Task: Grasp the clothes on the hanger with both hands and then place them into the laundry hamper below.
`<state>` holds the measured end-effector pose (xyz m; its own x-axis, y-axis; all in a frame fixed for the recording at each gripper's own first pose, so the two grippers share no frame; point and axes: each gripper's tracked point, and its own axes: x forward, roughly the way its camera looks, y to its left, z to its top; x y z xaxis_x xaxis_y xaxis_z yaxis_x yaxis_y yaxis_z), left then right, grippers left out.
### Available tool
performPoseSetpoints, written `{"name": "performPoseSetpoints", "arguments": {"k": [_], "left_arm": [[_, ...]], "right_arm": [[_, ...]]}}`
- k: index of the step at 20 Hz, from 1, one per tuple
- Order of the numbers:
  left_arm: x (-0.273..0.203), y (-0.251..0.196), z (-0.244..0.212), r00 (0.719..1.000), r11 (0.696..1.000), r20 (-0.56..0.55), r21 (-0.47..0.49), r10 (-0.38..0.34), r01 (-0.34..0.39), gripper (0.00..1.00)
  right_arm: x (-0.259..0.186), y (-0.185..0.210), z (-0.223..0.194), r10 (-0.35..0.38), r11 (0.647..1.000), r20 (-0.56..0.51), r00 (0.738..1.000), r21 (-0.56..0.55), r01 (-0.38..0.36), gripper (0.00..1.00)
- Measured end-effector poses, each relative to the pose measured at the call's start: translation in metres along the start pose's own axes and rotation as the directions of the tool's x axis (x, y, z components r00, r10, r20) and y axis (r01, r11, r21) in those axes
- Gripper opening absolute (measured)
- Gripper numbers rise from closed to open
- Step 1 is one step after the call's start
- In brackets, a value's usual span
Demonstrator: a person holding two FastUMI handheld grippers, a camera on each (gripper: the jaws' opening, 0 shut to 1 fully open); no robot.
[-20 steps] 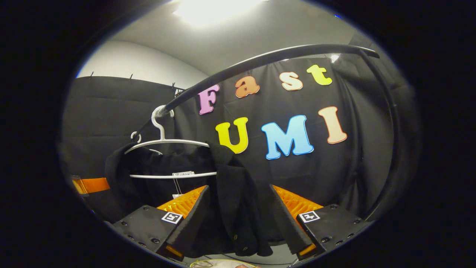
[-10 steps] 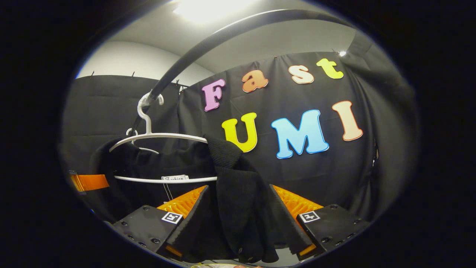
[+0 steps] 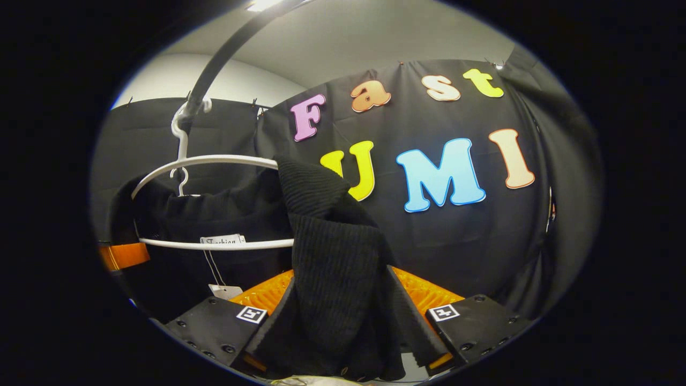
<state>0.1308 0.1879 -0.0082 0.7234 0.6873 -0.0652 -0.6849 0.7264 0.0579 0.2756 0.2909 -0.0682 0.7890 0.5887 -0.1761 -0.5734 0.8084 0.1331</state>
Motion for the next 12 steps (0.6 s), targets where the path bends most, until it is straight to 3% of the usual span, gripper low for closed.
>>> {"name": "performPoseSetpoints", "arguments": {"k": [3,5,6,9,12], "left_arm": [[0.003,0.000,-0.002,1.000,1.000,-0.007,0.021,-0.018,0.018,0.39],[0.004,0.003,-0.003,1.000,1.000,-0.003,0.016,0.007,-0.007,0.09],[0.004,-0.003,-0.002,1.000,1.000,-0.006,0.005,-0.021,0.021,0.11],[-0.001,-0.016,-0.003,0.994,0.991,-0.001,-0.070,-0.113,0.112,0.03],[-0.001,-0.009,-0.001,0.993,0.991,0.001,-0.069,-0.118,0.117,0.05]], "right_arm": [[0.006,0.010,-0.003,0.053,0.998,-0.014,0.998,-0.016,-0.053,0.81],[0.005,0.008,-0.001,0.055,0.998,-0.012,0.998,-0.006,-0.055,0.36],[-0.001,0.011,0.001,0.076,0.997,-0.016,0.997,0.017,-0.076,0.14],[0.003,0.034,0.001,0.208,0.976,-0.023,0.978,0.063,-0.206,0.03],[0.001,0.021,0.005,0.204,0.978,-0.028,0.979,0.047,-0.202,0.03]]}}
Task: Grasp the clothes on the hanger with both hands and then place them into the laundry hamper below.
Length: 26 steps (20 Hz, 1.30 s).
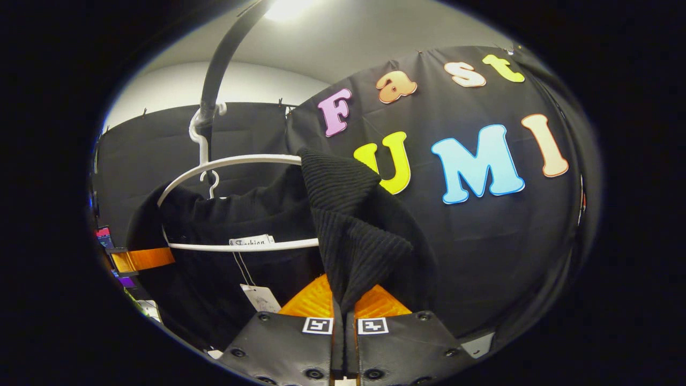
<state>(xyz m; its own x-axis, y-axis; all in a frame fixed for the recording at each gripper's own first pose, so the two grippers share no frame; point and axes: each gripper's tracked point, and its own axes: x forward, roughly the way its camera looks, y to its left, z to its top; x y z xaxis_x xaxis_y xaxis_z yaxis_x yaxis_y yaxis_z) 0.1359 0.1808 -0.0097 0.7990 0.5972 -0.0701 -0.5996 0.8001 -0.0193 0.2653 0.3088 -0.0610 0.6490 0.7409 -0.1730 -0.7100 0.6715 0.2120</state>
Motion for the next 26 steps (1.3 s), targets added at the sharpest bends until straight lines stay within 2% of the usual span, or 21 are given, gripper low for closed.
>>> {"name": "performPoseSetpoints", "arguments": {"k": [5,7,8,10,12,13,14,22,26], "left_arm": [[-0.018,-0.004,0.013,0.999,0.999,0.007,-0.001,-0.043,0.043,0.05],[-0.022,-0.002,0.019,0.999,0.999,0.005,0.003,-0.049,0.049,0.04],[-0.023,-0.001,0.020,0.999,0.999,0.002,0.001,-0.052,0.052,0.03],[-0.025,0.002,0.022,0.998,0.998,-0.001,-0.010,-0.056,0.056,0.02],[-0.027,0.007,0.027,0.999,0.999,0.003,0.000,-0.046,0.046,0.02],[-0.027,0.011,0.031,0.999,0.999,0.008,0.011,-0.037,0.037,0.02],[-0.027,0.015,0.034,0.999,0.999,0.011,0.023,-0.030,0.029,0.02],[-0.021,0.045,0.052,1.000,0.996,0.028,0.088,-0.003,0.000,0.02],[-0.011,0.056,0.058,1.000,0.994,0.014,0.112,-0.006,0.005,0.02]], "right_arm": [[-0.001,-0.016,0.006,-0.028,1.000,0.001,1.000,0.009,0.028,0.03],[-0.002,-0.026,0.011,-0.046,0.999,0.014,0.999,0.006,0.046,0.07],[-0.003,-0.030,0.015,-0.055,0.998,0.022,0.998,0.009,0.055,0.03],[-0.004,-0.037,0.019,-0.073,0.997,0.034,0.997,0.010,0.073,0.03],[-0.004,-0.045,0.027,-0.092,0.996,0.048,0.995,0.009,0.091,0.03],[-0.004,-0.050,0.030,-0.102,0.995,0.059,0.993,0.009,0.102,0.00],[-0.002,-0.055,0.033,-0.114,0.994,0.069,0.991,0.008,0.114,0.03],[0.011,-0.093,0.058,-0.203,0.977,0.162,0.966,-0.023,0.210,0.02],[0.020,-0.109,0.051,-0.230,0.973,0.141,0.963,0.022,0.229,0.03]]}}
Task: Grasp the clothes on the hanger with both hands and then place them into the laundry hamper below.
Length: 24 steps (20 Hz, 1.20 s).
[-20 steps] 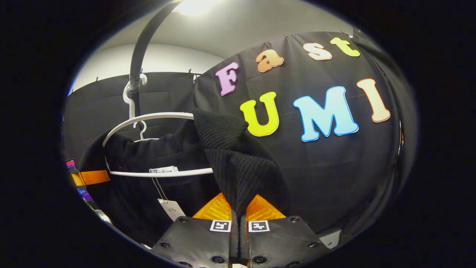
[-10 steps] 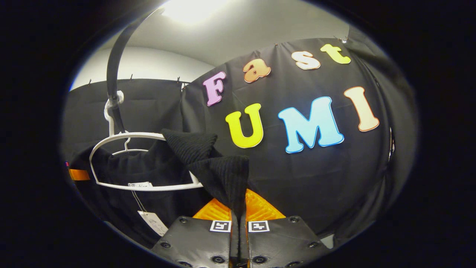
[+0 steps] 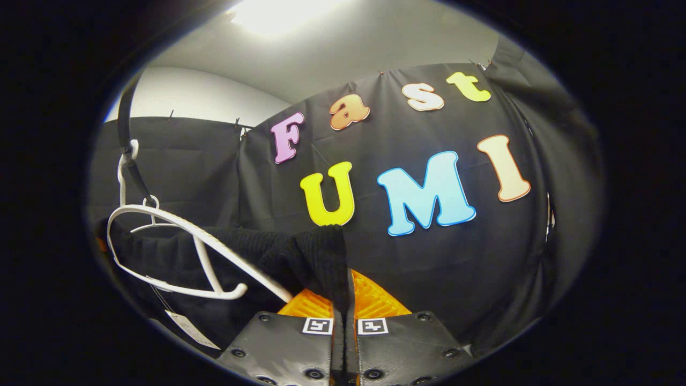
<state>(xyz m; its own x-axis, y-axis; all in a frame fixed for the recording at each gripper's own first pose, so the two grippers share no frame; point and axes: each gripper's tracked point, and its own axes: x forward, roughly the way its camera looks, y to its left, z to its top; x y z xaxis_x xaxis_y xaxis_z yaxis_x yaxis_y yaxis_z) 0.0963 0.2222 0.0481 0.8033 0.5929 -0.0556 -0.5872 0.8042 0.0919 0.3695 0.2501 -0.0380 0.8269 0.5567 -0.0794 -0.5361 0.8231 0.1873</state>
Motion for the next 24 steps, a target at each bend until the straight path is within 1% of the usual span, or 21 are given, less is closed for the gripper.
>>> {"name": "performPoseSetpoints", "arguments": {"k": [1,2,3,4,6,7,8,10,11,12,13,15,17,19,20,21,24], "left_arm": [[0.001,0.001,0.000,1.000,1.000,-0.005,0.019,-0.010,0.010,0.01],[0.004,0.002,0.000,1.000,0.999,-0.011,0.040,-0.015,0.015,0.01],[0.005,0.002,0.001,1.000,0.998,-0.019,0.066,-0.018,0.019,0.01],[0.006,0.002,0.001,0.999,0.994,-0.028,0.103,-0.027,0.030,0.02],[0.007,0.008,0.006,0.999,0.982,-0.029,0.181,-0.042,0.046,0.02],[0.010,0.014,0.009,0.999,0.979,-0.029,0.200,-0.040,0.045,0.02],[0.012,0.020,0.011,0.999,0.980,-0.032,0.194,-0.040,0.046,0.02],[0.015,0.028,0.007,0.997,0.990,-0.052,0.126,-0.049,0.055,0.01],[0.016,0.034,-0.001,0.997,0.995,-0.064,0.088,-0.050,0.055,0.01],[0.016,0.038,-0.007,0.996,0.997,-0.069,0.049,-0.051,0.055,0.01],[0.019,0.041,-0.014,0.996,0.999,-0.074,0.006,-0.054,0.054,0.01],[0.021,0.046,-0.029,0.994,0.994,-0.086,-0.094,-0.066,0.058,0.01],[0.018,0.054,-0.044,0.993,0.985,-0.101,-0.166,-0.065,0.048,0.01],[0.015,0.059,-0.057,0.992,0.979,-0.114,-0.201,-0.060,0.036,0.01],[0.014,0.062,-0.063,0.991,0.979,-0.122,-0.202,-0.053,0.027,0.01],[0.014,0.063,-0.069,0.990,0.980,-0.135,-0.198,-0.046,0.018,0.01],[0.008,0.063,-0.081,0.986,0.978,-0.160,-0.210,-0.040,0.006,0.02]], "right_arm": [[0.000,0.001,-0.001,0.004,1.000,-0.006,1.000,0.006,-0.004,0.03],[0.001,0.002,-0.001,0.008,1.000,-0.005,1.000,-0.001,-0.008,0.06],[0.003,0.003,0.000,0.010,1.000,-0.002,1.000,-0.016,-0.010,0.03],[0.006,0.003,0.000,0.012,1.000,0.001,1.000,-0.028,-0.012,0.03],[0.011,0.004,-0.001,0.023,1.000,-0.004,1.000,-0.016,-0.023,0.03],[0.013,0.006,-0.002,0.033,0.999,-0.011,0.999,-0.006,-0.033,0.00],[0.013,0.008,-0.004,0.042,0.999,-0.014,0.999,-0.004,-0.042,0.00],[0.015,0.013,-0.004,0.063,0.998,-0.015,0.998,-0.019,-0.064,0.00],[0.016,0.015,-0.004,0.071,0.997,-0.016,0.997,-0.028,-0.072,0.03],[0.017,0.016,-0.007,0.080,0.996,-0.017,0.997,-0.030,-0.080,0.00],[0.017,0.017,-0.010,0.085,0.996,-0.023,0.996,-0.025,-0.086,0.03],[0.018,0.018,-0.018,0.095,0.995,-0.044,0.995,-0.013,-0.096,0.03],[0.017,0.023,-0.025,0.110,0.994,-0.064,0.992,-0.009,-0.111,0.03],[0.016,0.026,-0.033,0.118,0.992,-0.081,0.990,-0.026,-0.121,0.03],[0.016,0.027,-0.038,0.121,0.992,-0.091,0.988,-0.035,-0.125,0.00],[0.015,0.027,-0.043,0.122,0.991,-0.102,0.987,-0.042,-0.126,0.03],[0.010,0.026,-0.054,0.111,0.992,-0.130,0.985,-0.039,-0.117,0.03]]}}
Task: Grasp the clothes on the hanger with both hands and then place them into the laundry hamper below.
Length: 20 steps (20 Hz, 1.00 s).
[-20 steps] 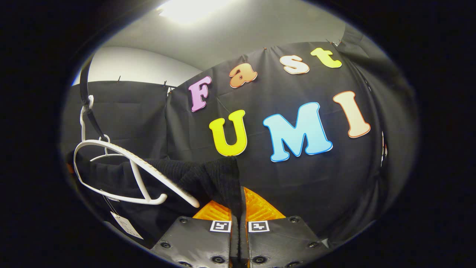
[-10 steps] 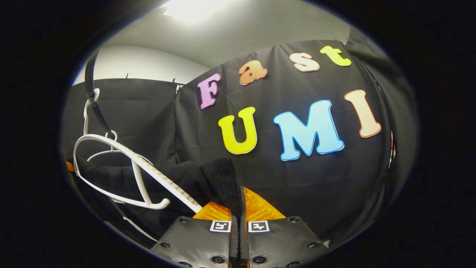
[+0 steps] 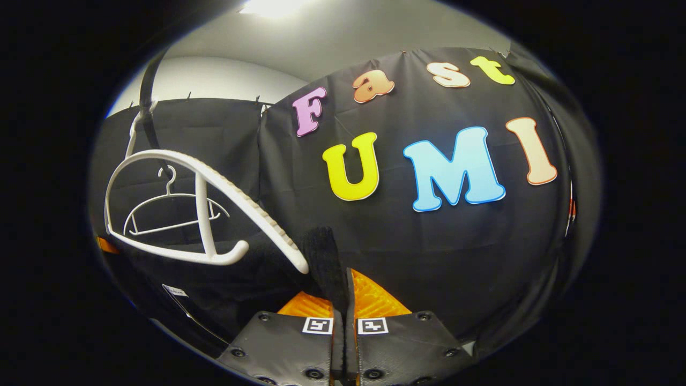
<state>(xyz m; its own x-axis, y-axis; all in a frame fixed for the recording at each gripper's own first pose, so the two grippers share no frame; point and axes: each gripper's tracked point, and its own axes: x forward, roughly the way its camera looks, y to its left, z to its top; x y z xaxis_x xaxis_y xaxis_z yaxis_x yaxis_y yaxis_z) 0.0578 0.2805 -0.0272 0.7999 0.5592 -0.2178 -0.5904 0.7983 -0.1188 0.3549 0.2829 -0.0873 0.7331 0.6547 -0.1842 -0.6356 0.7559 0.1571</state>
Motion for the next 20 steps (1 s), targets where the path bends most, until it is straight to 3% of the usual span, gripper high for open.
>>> {"name": "performPoseSetpoints", "arguments": {"k": [7,12,15,20], "left_arm": [[-0.010,0.002,-0.028,0.999,1.000,-0.051,-0.016,0.003,-0.003,0.02],[-0.016,0.013,-0.060,0.994,1.000,-0.108,-0.006,-0.018,0.017,0.02],[-0.010,0.021,-0.076,0.986,0.998,-0.156,0.031,-0.053,0.058,0.02],[-0.008,0.027,-0.099,0.961,0.980,-0.225,0.072,-0.163,0.183,0.01]], "right_arm": [[-0.023,0.000,-0.018,-0.039,0.999,-0.051,0.998,0.010,0.039,0.03],[-0.057,0.002,-0.043,-0.114,0.993,-0.111,0.987,-0.006,0.114,0.03],[-0.082,0.007,-0.052,-0.180,0.984,-0.134,0.974,-0.034,0.177,0.00],[-0.124,0.017,-0.064,-0.311,0.950,-0.158,0.937,-0.054,0.306,0.03]]}}
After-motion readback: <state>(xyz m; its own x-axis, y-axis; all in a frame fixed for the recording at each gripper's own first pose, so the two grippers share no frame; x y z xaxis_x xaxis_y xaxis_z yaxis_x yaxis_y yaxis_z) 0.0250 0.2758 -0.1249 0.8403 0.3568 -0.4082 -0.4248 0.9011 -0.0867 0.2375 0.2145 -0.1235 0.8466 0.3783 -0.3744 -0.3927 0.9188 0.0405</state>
